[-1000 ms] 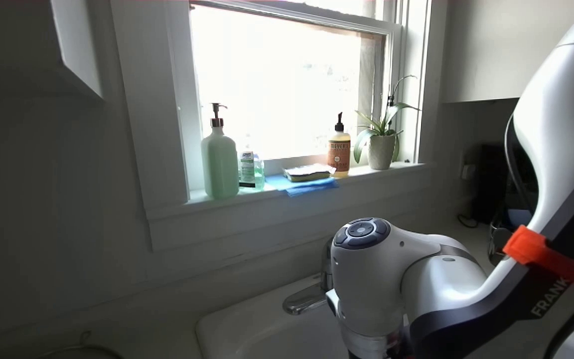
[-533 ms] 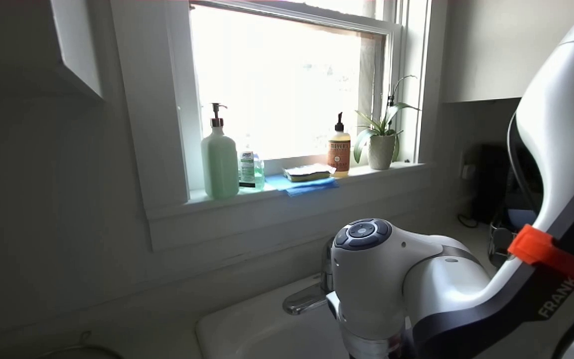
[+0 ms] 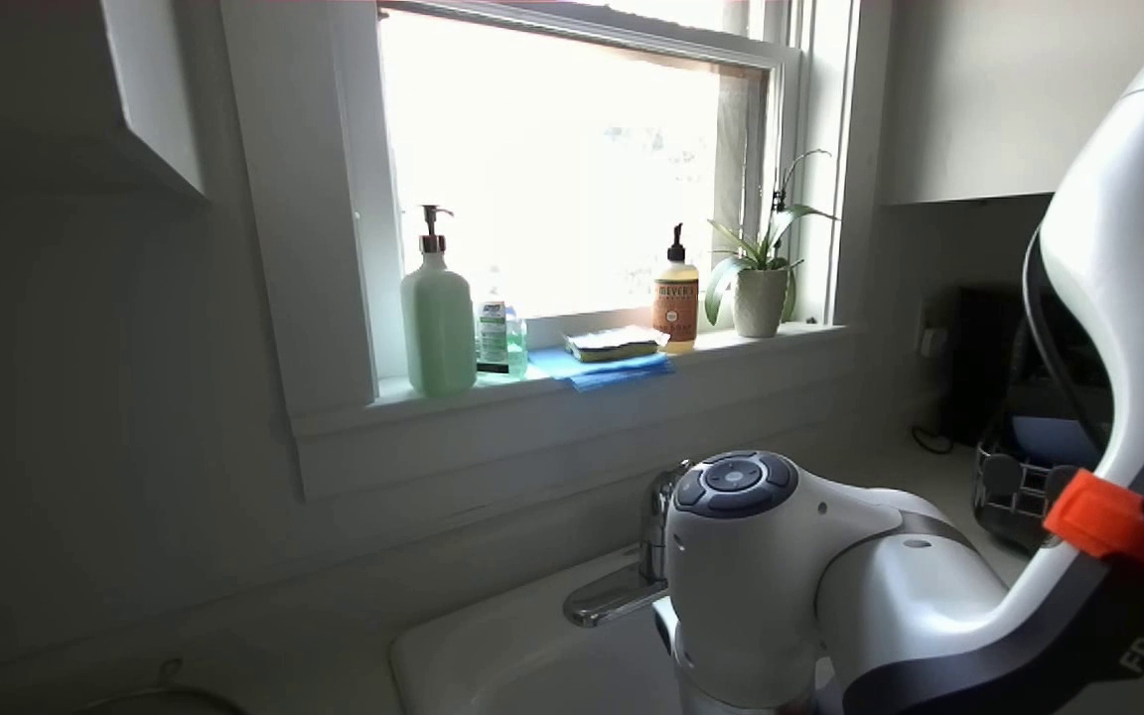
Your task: Pick up the light blue cup on the counter top and put it in the sink, move the tap nozzle to the mouth of the cup and open tap using the faucet
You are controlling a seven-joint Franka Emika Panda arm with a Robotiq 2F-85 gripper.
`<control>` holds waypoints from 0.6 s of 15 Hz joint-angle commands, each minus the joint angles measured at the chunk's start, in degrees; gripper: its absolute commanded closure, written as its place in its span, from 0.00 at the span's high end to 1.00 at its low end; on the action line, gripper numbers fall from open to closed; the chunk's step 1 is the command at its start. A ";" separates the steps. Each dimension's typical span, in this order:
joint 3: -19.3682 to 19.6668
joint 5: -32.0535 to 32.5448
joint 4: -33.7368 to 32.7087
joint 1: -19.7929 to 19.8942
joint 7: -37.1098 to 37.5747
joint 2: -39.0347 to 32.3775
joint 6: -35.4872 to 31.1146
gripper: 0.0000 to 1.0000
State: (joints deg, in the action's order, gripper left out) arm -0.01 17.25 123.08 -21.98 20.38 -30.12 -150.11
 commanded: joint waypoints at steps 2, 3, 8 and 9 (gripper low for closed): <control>0.61 -1.32 1.29 -0.76 4.52 -0.14 -4.43 0.01; 0.77 -1.27 1.21 -0.93 4.79 -0.46 -4.25 0.01; 0.43 -2.22 1.12 -0.49 4.49 0.11 -3.05 0.44; 0.54 -2.25 1.17 -0.54 4.51 0.54 -3.02 0.50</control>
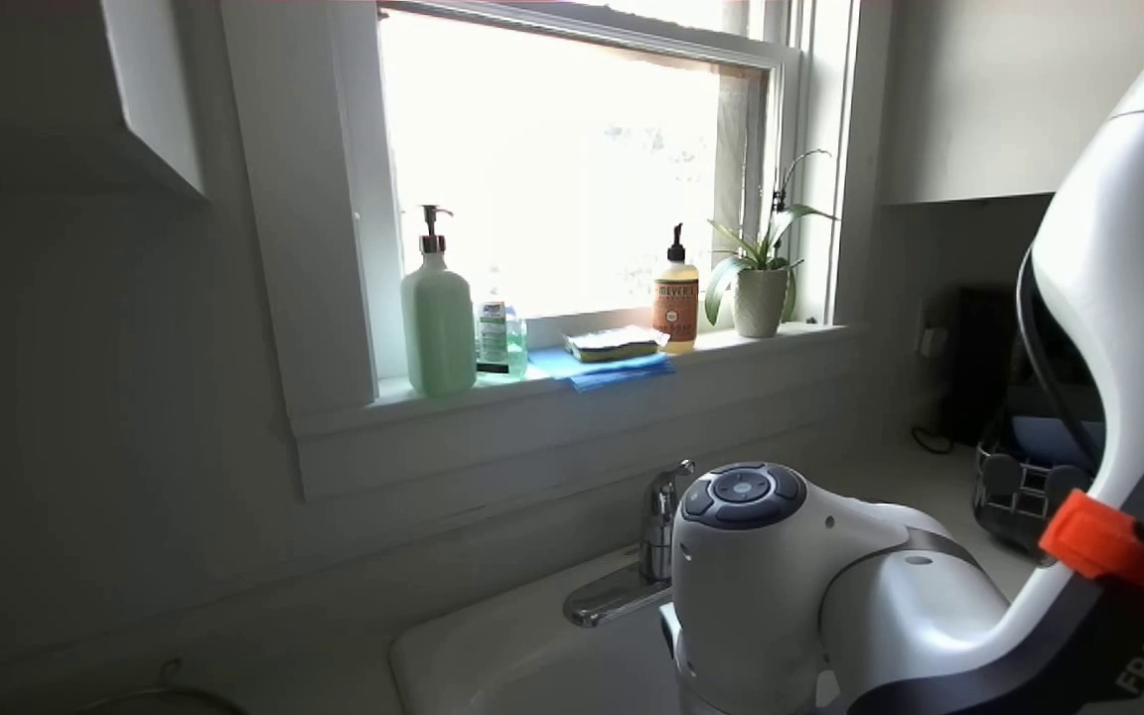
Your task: Pick up the light blue cup on the counter top and put it in the sink, move the tap nozzle to the mouth of the cup and open tap using the faucet
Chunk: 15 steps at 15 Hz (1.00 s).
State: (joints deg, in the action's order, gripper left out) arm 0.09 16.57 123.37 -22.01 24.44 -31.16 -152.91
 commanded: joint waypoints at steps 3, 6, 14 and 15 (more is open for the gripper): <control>-0.82 -3.15 1.57 0.44 -1.17 4.79 1.78 0.70; -2.66 -5.96 2.29 1.87 -3.37 10.01 7.54 0.91; -2.17 -1.22 -0.08 5.97 -4.88 22.11 24.38 1.00; -2.06 -0.25 -1.20 7.10 -6.33 23.34 27.37 1.00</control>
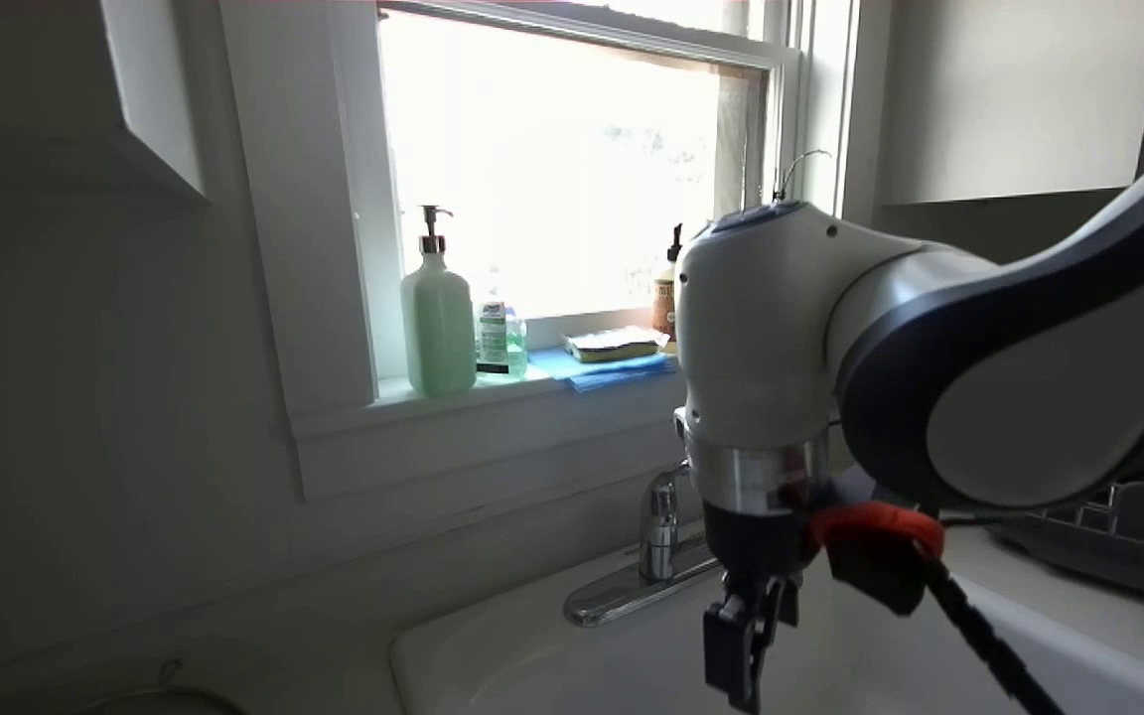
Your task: Pick up the light blue cup on the counter top and put it in the sink, move the tap nozzle to the mouth of the cup and open tap using the faucet
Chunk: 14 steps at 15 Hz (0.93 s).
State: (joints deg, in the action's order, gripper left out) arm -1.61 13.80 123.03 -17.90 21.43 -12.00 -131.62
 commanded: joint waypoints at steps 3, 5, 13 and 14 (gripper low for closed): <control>-0.57 3.35 -3.46 6.08 -6.89 6.89 12.67 1.00; -0.71 3.24 -4.99 7.90 -9.63 8.31 15.95 1.00; 0.64 0.90 -8.45 14.92 -35.86 7.60 23.34 1.00; 0.76 0.84 -8.11 15.56 -37.95 7.56 23.00 1.00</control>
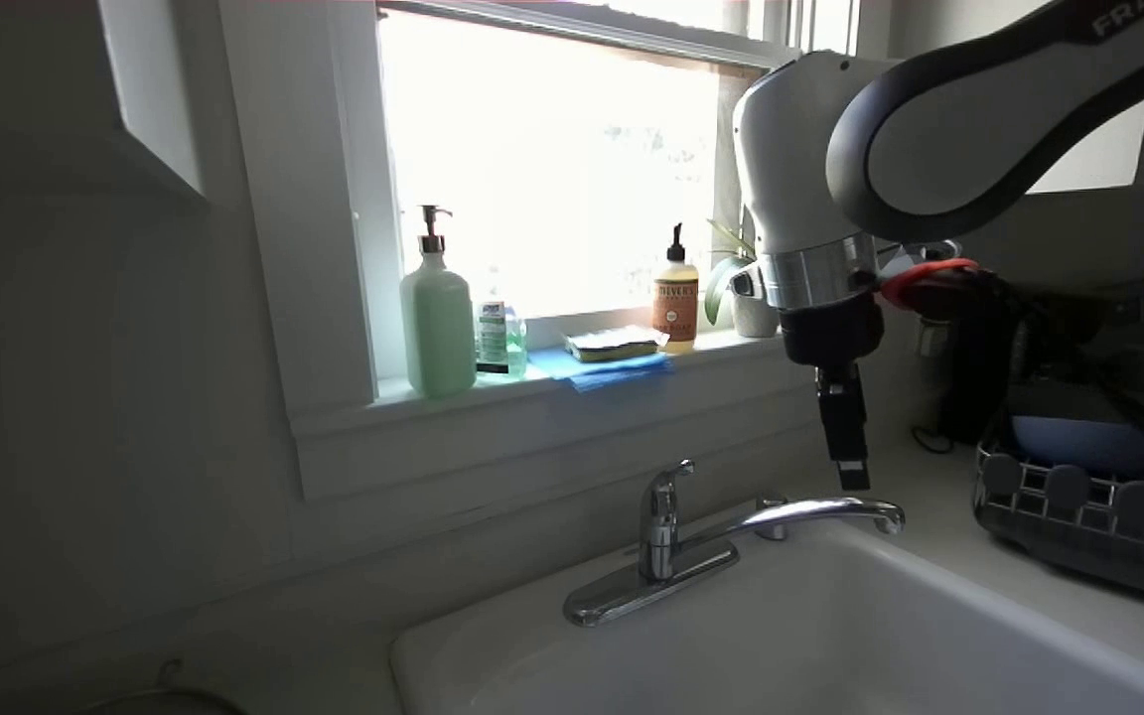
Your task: Pick up the light blue cup on the counter top and put it in the sink, move the tap nozzle to the mouth of the cup and open tap using the faucet
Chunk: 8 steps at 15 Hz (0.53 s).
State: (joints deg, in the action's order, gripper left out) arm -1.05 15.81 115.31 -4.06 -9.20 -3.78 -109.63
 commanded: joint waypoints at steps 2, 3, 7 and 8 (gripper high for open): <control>0.41 -1.48 0.15 2.64 -8.75 -1.15 0.62 1.00; 0.34 -1.97 0.32 2.92 -9.10 -1.59 0.60 1.00; 0.37 -3.21 2.68 3.46 -6.48 -3.76 -1.55 1.00; 0.39 -3.57 3.30 3.52 -5.51 -4.25 -2.89 1.00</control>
State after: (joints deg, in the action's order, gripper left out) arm -0.63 14.19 116.89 -1.17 -16.04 -6.93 -109.84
